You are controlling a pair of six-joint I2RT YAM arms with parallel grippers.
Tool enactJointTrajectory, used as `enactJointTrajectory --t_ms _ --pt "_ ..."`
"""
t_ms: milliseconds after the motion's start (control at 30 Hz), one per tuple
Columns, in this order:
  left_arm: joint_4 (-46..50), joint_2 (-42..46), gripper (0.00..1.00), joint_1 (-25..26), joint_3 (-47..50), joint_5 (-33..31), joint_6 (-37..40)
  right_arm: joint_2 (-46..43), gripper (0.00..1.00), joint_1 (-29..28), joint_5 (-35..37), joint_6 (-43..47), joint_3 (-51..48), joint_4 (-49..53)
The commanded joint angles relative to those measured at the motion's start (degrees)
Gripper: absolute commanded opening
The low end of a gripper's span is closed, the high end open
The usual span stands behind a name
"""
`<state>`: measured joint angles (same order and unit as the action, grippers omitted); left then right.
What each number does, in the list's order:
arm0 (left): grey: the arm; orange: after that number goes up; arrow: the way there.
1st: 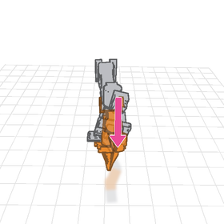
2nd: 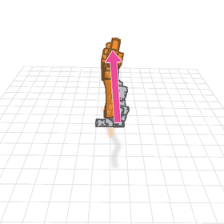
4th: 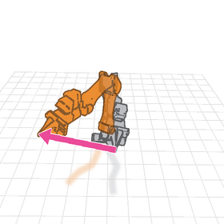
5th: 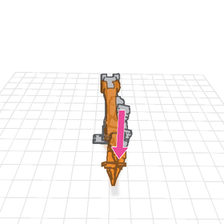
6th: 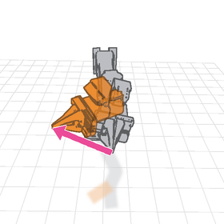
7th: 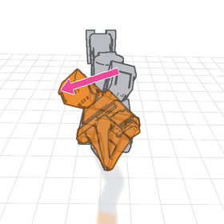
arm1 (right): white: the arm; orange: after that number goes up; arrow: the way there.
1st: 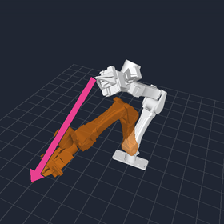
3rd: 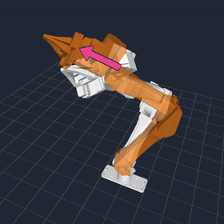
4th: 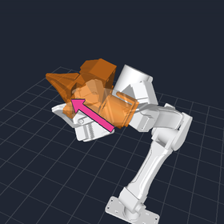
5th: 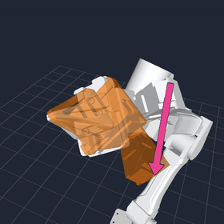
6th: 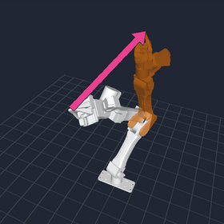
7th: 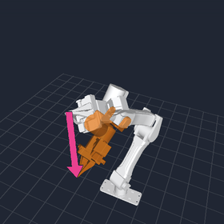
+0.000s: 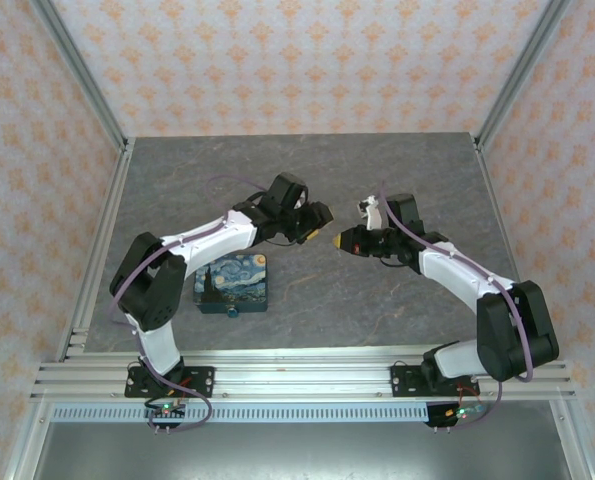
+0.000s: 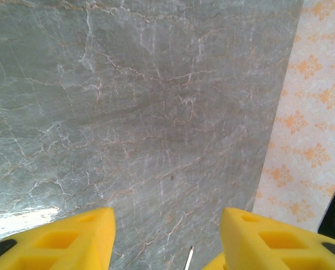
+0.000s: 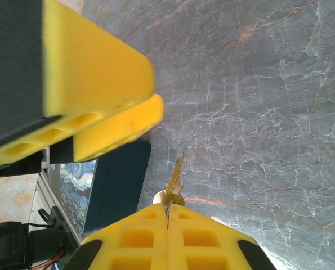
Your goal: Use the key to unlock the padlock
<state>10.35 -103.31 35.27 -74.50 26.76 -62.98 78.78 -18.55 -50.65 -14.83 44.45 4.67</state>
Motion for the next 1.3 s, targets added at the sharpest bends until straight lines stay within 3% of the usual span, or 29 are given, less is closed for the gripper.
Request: enactJointTrajectory --t_ms 0,867,1267 --pt "-2.1 -1.3 0.51 0.9 -2.4 1.9 0.5 -1.4 0.0 0.2 -2.0 1.9 0.0 -0.5" --pt "-1.6 -5.6 0.27 1.7 -5.1 2.8 1.4 -1.7 0.0 0.3 -3.0 1.8 -0.6 -1.5" --pt "-1.6 -5.3 0.0 1.9 -4.5 2.9 1.9 -1.4 0.0 0.3 -2.0 1.7 -0.8 -1.7"
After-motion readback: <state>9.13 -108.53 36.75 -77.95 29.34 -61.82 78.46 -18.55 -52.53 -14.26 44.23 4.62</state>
